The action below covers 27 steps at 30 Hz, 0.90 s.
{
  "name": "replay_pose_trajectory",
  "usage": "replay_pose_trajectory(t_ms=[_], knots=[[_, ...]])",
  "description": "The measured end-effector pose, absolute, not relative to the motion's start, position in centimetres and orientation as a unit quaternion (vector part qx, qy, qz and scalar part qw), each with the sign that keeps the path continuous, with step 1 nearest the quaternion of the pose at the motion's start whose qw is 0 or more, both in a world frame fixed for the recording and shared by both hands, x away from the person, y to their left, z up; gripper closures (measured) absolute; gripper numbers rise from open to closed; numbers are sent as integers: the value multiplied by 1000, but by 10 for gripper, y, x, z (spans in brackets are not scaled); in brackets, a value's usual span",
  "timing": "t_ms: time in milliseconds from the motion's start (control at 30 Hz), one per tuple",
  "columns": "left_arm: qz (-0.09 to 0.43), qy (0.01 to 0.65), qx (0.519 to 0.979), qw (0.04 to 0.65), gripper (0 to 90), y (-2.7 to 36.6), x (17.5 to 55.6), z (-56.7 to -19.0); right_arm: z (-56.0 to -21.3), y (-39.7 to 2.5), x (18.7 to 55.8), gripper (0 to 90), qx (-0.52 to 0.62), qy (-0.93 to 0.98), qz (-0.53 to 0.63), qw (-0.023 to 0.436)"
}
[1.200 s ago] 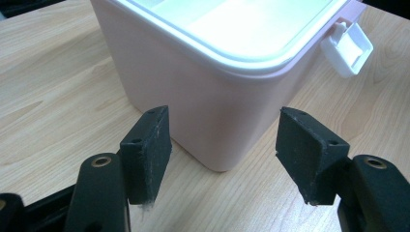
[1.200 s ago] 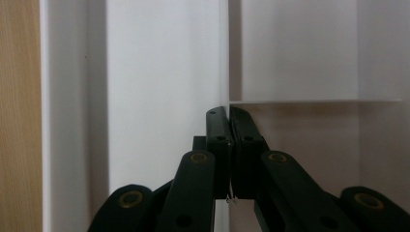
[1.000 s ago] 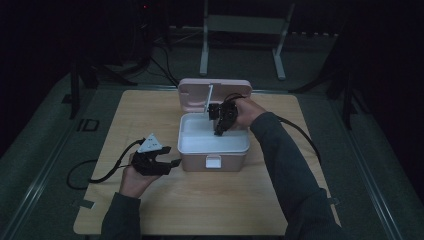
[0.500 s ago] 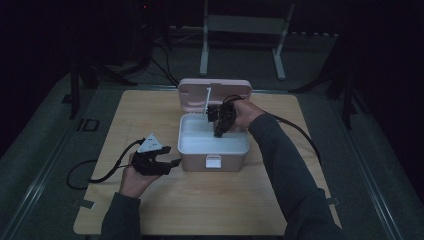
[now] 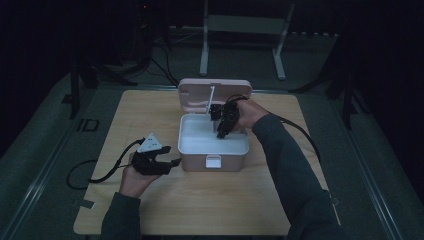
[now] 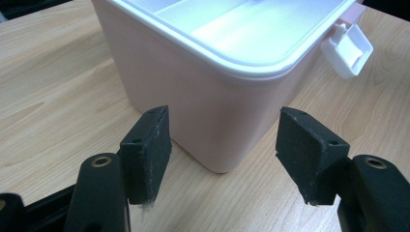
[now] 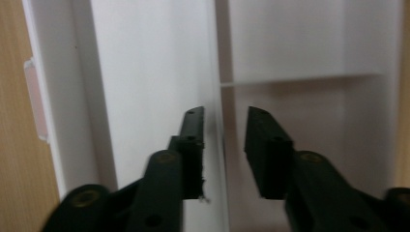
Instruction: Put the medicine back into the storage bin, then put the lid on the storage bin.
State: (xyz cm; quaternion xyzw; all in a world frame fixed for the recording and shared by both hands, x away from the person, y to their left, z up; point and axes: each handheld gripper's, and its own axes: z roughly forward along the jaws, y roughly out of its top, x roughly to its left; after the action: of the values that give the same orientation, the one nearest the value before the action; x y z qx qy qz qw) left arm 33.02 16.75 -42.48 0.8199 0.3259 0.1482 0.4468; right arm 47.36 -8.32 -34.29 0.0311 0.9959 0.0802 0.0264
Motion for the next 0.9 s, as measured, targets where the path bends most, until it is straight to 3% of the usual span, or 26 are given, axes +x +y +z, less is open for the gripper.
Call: replay_pose_trajectory(t_ms=[367,900], knots=[[150,328,815,454,370,171,330,-424,-330,-115,463,548,75,988,124,61],[159,329,803,472,392,179,330,-414,-337,-164,451,520,146,966,180,117]])
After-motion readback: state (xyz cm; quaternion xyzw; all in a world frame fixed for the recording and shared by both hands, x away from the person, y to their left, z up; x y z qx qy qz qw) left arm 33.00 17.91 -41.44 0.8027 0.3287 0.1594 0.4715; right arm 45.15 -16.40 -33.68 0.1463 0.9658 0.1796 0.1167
